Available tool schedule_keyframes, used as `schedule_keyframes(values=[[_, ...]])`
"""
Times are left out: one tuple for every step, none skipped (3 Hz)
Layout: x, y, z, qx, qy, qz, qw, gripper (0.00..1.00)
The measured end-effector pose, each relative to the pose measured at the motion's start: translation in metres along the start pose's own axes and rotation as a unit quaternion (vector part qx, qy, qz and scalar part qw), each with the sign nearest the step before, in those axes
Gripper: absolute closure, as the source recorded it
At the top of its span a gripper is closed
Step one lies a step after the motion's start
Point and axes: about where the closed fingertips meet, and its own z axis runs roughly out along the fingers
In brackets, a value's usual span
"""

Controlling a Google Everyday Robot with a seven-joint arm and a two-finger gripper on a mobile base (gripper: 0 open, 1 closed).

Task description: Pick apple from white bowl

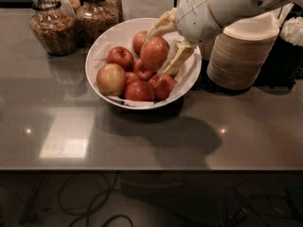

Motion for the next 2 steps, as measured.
schedule_keyframes(values=[[-0.0097,-0.0185,-0.013,0.036,-0.027,0.011,0.9989,1.0],[-0.0097,-0.0185,-0.013,0.036,-0.027,0.011,0.9989,1.0]])
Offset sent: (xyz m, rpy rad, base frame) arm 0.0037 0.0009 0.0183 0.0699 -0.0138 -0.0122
